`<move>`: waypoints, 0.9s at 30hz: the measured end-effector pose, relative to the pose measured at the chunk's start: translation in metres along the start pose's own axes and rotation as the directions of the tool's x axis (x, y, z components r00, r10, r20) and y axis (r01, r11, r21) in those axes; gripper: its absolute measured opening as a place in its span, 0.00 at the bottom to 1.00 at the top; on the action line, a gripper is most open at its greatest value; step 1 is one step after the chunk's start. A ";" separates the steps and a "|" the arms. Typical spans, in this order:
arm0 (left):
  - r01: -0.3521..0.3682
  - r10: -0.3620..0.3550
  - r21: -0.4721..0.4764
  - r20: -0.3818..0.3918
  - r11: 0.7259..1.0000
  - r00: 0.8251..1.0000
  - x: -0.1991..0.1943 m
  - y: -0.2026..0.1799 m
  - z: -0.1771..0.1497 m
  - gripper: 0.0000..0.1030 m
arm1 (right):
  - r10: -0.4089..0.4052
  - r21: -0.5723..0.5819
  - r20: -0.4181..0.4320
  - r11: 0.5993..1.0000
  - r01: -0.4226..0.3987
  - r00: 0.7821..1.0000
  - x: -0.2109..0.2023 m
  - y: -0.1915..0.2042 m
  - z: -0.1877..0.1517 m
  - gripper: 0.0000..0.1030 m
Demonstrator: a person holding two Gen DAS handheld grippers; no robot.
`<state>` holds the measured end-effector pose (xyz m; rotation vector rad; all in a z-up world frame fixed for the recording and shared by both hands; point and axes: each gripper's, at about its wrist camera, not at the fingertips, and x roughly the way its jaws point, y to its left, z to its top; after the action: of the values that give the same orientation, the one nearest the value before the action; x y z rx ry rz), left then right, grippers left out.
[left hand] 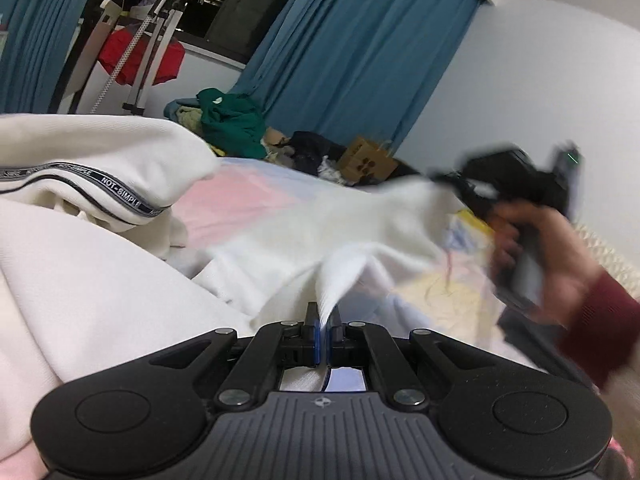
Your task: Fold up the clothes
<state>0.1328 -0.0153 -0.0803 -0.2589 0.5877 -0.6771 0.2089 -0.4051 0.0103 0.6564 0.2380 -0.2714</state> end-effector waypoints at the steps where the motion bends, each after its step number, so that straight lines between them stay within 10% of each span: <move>1: -0.013 0.013 0.007 -0.009 1.000 1.000 0.001 -0.003 -0.002 0.02 | -0.024 0.046 -0.012 0.999 0.025 1.000 -0.011 -0.017 -0.002 0.06; 6: -0.070 0.072 0.046 -0.054 0.997 0.996 0.013 -0.019 -0.014 0.03 | -0.071 0.285 -0.139 0.952 0.109 0.988 -0.044 -0.093 -0.025 0.07; 13: -0.115 0.117 0.033 -0.088 0.993 0.989 0.019 -0.011 -0.014 0.03 | 0.103 0.580 -0.231 0.813 0.052 0.968 -0.045 -0.157 -0.064 0.11; 16: -0.135 0.134 -0.004 -0.093 0.991 0.987 0.021 -0.006 -0.015 0.03 | 0.156 0.673 -0.223 0.738 0.036 0.962 -0.033 -0.164 -0.074 0.41; 20: -0.158 0.155 -0.029 -0.090 0.987 0.984 0.024 -0.002 -0.017 0.03 | 0.186 0.784 -0.217 0.619 0.057 0.958 -0.011 -0.179 -0.092 0.53; 27: -0.184 0.181 -0.033 -0.086 0.982 0.980 0.029 -0.005 -0.017 0.04 | 0.166 0.773 -0.260 0.626 0.103 0.951 0.023 -0.195 -0.107 0.45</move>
<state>0.1387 -0.0382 -0.1042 -0.2121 0.6961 -0.5003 0.1537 -0.4900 -0.1885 1.5978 0.4159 -0.2288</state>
